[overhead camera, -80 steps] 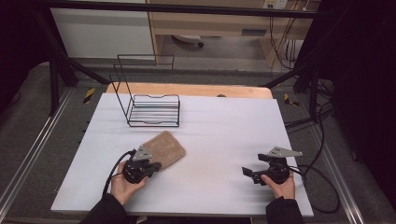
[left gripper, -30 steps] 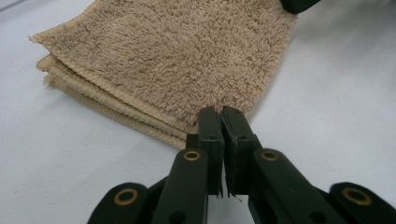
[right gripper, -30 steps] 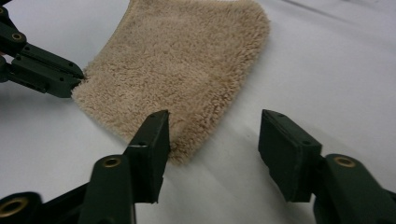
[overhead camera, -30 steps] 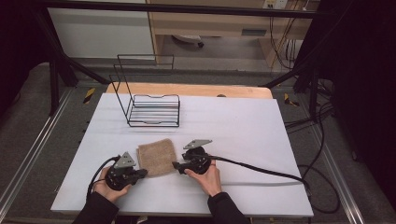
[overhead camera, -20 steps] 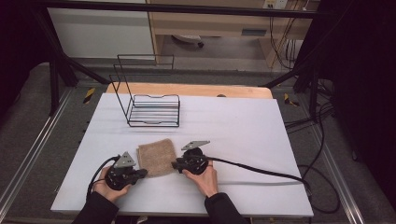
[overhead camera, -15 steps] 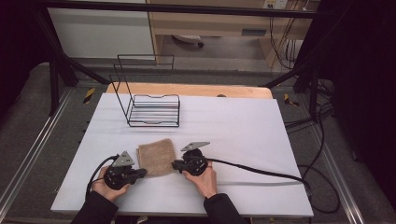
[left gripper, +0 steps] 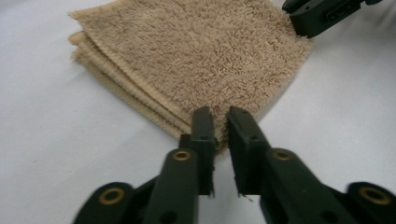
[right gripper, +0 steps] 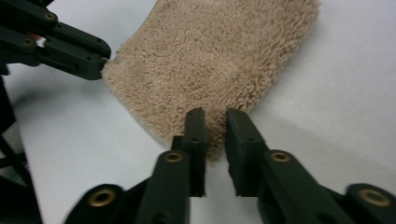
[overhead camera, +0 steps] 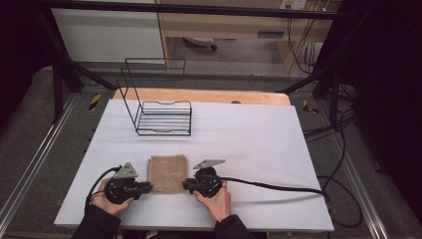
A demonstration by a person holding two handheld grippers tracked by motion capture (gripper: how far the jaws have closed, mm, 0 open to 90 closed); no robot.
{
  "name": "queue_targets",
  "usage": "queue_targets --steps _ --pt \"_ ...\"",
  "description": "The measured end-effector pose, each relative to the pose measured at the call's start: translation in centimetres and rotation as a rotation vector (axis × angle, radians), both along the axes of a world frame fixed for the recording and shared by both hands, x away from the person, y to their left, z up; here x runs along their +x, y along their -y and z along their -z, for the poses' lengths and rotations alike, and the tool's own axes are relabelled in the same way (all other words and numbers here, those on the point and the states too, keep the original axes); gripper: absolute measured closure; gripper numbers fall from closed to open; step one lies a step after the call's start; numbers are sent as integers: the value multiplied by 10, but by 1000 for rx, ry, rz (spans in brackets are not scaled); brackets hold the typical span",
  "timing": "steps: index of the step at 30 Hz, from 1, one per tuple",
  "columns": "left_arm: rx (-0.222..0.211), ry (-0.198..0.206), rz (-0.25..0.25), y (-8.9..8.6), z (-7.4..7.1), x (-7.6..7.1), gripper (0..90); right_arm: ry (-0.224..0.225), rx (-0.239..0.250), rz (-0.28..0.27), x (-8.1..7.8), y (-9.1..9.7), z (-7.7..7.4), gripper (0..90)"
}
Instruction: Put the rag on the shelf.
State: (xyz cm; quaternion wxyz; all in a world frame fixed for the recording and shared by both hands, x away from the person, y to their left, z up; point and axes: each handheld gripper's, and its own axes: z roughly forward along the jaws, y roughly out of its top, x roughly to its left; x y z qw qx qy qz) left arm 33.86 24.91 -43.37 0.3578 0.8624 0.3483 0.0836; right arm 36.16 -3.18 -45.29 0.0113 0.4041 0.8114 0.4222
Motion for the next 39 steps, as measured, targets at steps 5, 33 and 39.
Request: queue_targets --steps 5,33,39 --pt "-69 19 -59 -11 -10 -1 617 76 -27 -21 1 4 -5 611" --pt "-22 12 -294 1 -6 67 206 149 -18 -11 14 77 -33 84" --pt "-20 1 -319 2 1 76 349 158 -4 26 10 97 -29 47"
